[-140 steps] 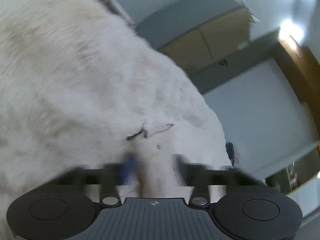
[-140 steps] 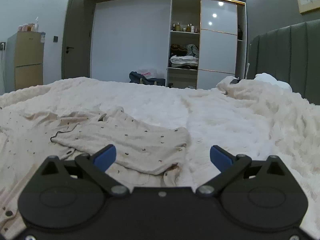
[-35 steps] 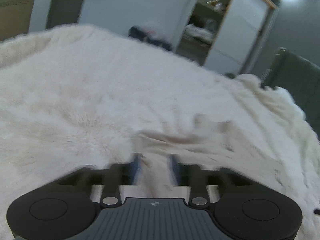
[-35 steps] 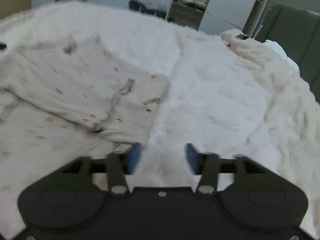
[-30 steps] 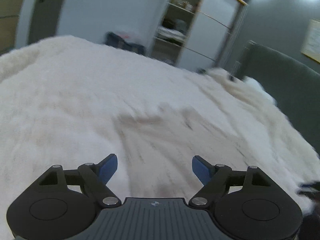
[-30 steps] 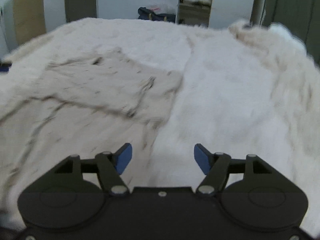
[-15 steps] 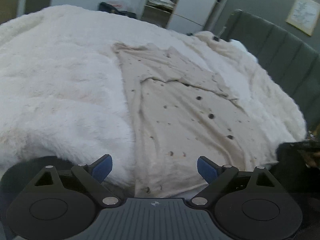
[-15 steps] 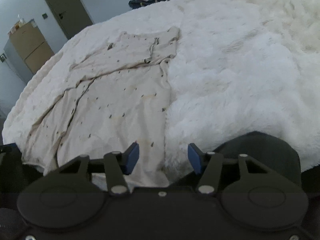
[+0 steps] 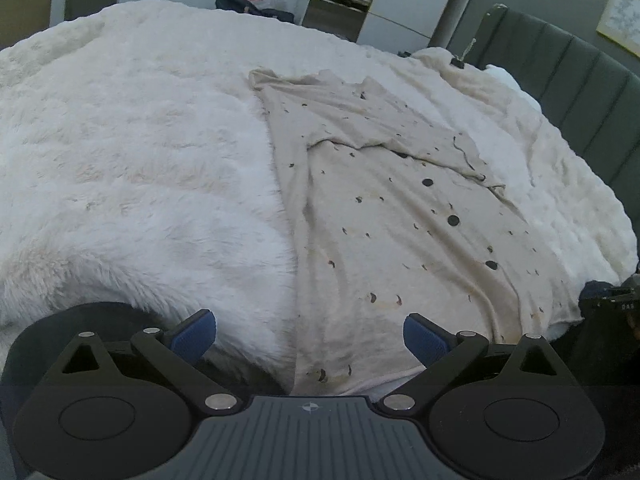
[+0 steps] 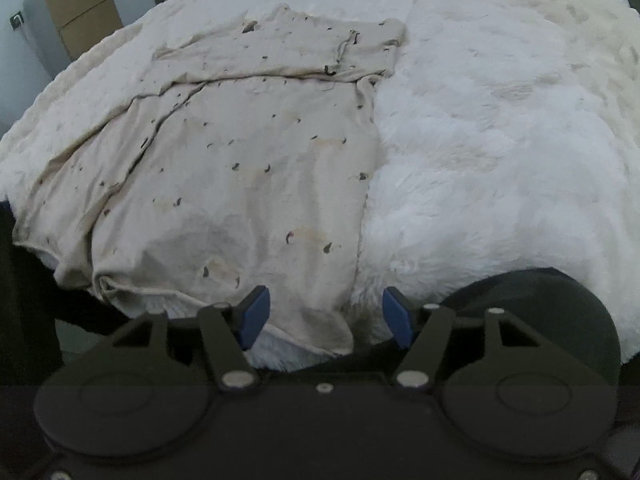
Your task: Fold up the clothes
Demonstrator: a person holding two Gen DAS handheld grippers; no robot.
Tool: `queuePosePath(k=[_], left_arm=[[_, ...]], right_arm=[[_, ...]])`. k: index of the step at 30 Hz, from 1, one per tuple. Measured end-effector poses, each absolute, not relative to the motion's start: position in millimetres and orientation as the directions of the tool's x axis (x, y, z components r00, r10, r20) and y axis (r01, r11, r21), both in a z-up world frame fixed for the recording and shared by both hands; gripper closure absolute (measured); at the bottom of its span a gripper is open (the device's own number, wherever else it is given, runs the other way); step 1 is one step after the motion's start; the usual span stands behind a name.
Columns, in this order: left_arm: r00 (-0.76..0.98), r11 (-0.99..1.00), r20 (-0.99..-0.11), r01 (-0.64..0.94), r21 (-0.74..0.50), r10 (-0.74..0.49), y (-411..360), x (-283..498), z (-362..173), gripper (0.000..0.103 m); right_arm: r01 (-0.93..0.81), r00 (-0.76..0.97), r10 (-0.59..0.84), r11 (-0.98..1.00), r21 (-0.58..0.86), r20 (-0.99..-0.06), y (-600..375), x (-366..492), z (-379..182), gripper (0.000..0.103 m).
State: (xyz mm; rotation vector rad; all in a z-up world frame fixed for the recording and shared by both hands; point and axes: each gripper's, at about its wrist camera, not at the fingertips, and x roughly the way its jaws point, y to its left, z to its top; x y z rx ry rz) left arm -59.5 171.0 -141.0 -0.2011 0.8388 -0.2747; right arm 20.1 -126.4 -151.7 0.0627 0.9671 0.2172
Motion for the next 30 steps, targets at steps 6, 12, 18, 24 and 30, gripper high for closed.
queuePosePath(k=[6, 12, 18, 24, 30], left_arm=[[0.638, 0.949, -0.707, 0.148, -0.278, -0.306, 172.6, -59.3, -142.8, 0.004], [0.626, 0.956, -0.725, 0.146, -0.254, -0.288, 168.2, -57.5, -143.7, 0.004], [0.608, 0.961, -0.745, 0.147, -0.234, -0.274, 166.1, -53.0, -145.1, 0.004], [0.601, 0.967, -0.758, 0.143, -0.211, -0.255, 163.7, -53.2, -145.4, 0.004], [0.604, 0.967, -0.755, 0.138, -0.213, -0.253, 163.6, -54.9, -145.2, 0.004]], right_arm=[[-0.151, 0.559, 0.228, 0.973, 0.173, -0.797, -130.2, 17.4, -151.6, 0.042], [-0.147, 0.563, 0.234, 0.972, 0.183, -0.793, -131.4, 17.3, -151.8, 0.042], [-0.159, 0.548, 0.226, 0.973, 0.165, -0.805, -127.9, 18.8, -153.8, 0.042], [-0.169, 0.536, 0.237, 0.971, 0.172, -0.810, -126.1, 22.2, -153.5, 0.042], [-0.166, 0.541, 0.248, 0.968, 0.187, -0.804, -128.6, 22.0, -152.3, 0.042]])
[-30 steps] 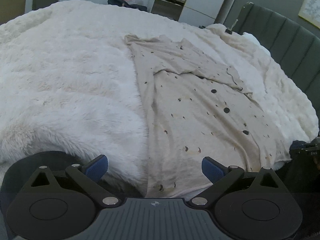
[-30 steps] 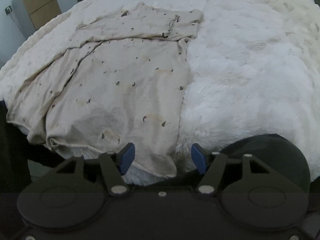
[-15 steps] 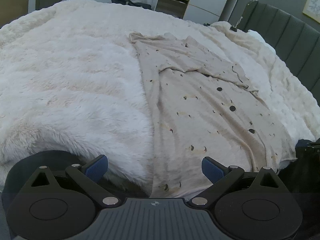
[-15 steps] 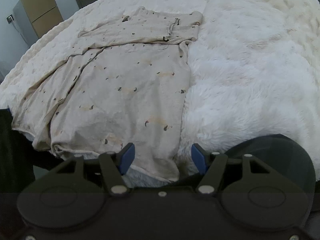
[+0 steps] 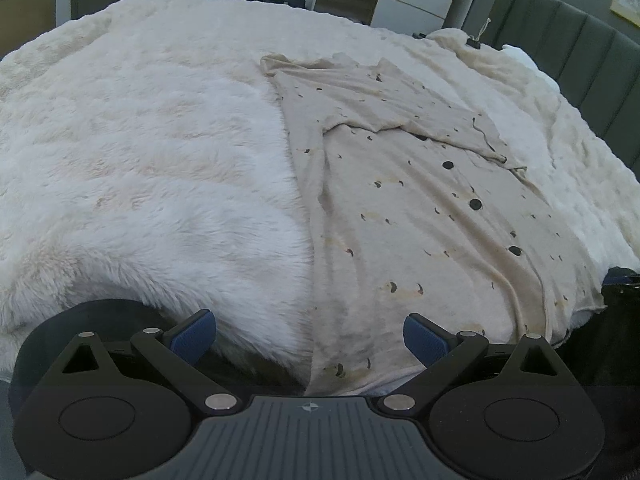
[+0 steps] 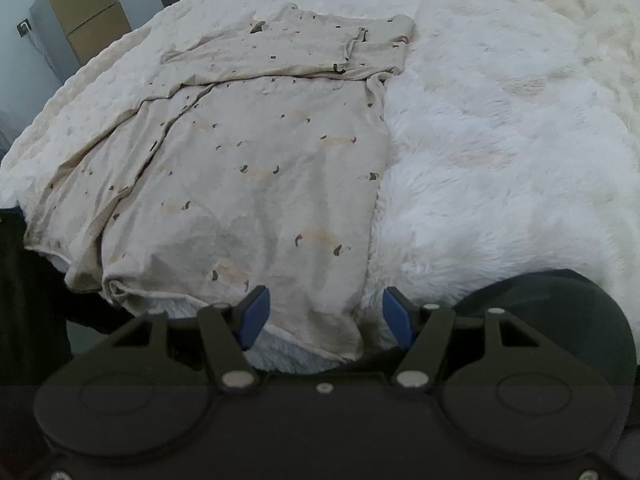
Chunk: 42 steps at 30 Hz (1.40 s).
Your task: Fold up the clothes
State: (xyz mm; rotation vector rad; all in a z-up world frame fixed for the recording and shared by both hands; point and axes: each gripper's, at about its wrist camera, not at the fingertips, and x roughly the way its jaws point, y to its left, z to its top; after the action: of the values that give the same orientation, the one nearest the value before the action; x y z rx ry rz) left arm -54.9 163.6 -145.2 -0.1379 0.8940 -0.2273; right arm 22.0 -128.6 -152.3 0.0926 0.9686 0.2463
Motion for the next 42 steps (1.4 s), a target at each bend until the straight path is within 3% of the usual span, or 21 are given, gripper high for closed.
queuePosePath(k=[36, 39, 42], left_arm=[[0.609, 0.964, -0.749, 0.132, -0.229, -0.261, 167, -59, -145, 0.004], [0.540, 0.959, -0.794, 0.199, -0.201, -0.278, 157, -59, -146, 0.002], [0.492, 0.940, -0.807, 0.253, -0.227, -0.328, 158, -51, -144, 0.008]], right_arm=[[-0.167, 0.544, 0.276, 0.961, 0.220, -0.793, -135, 21, -153, 0.042], [-0.167, 0.544, 0.282, 0.959, 0.228, -0.790, -136, 20, -153, 0.042], [-0.164, 0.539, 0.279, 0.960, 0.226, -0.795, -138, 20, -153, 0.042]])
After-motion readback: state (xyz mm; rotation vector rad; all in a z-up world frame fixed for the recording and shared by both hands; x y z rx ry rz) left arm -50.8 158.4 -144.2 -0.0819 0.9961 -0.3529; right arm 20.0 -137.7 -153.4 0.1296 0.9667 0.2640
